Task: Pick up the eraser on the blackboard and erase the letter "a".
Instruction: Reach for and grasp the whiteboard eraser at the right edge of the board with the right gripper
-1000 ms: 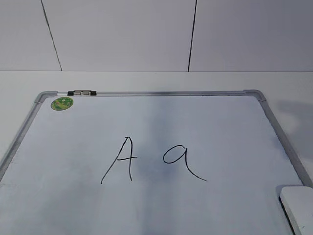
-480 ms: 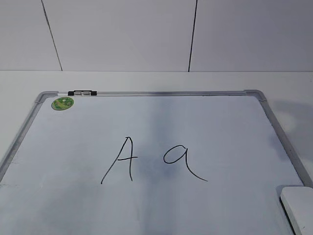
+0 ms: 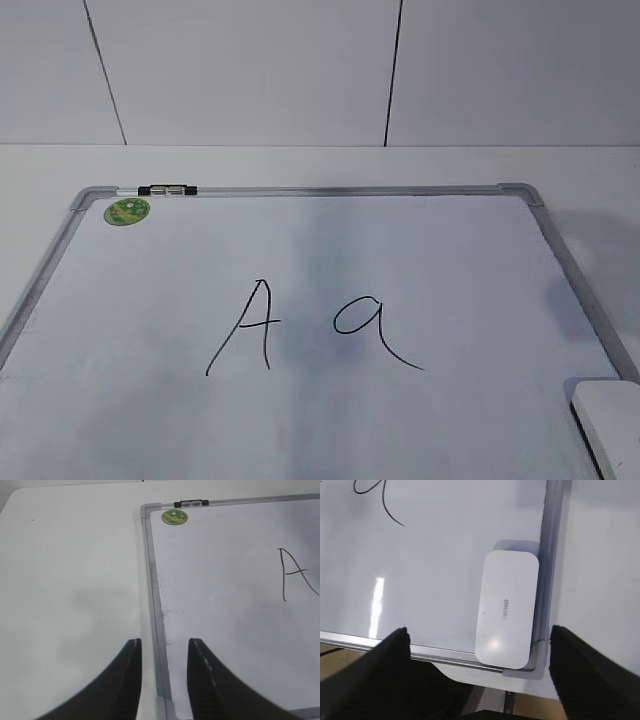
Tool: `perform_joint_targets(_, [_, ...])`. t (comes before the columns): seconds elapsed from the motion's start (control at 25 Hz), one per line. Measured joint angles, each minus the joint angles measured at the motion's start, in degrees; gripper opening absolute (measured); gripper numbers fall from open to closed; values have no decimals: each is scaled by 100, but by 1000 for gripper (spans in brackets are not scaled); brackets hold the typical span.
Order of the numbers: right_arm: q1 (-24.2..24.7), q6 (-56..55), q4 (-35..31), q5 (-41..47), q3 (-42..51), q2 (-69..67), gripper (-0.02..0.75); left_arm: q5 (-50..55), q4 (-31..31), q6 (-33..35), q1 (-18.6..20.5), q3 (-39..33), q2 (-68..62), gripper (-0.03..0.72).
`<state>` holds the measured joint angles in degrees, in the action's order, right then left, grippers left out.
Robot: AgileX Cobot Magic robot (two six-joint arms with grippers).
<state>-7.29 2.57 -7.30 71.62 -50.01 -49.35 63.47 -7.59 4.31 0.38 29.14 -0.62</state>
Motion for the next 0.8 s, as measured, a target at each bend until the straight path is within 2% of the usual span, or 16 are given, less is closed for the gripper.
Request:
perform_joint_targets(0.2, [1,-85,180,0,69,-23,667,0,0,0,0,0,0,235])
perform_joint_targets(0.52, [1,-97,240,-10,989,-23,667,0,0,0,0,0,0,235])
perform_joint_targets(0.8, [1,-97,240,-22,1201,-349,666,0,0,0,0,0,0,235])
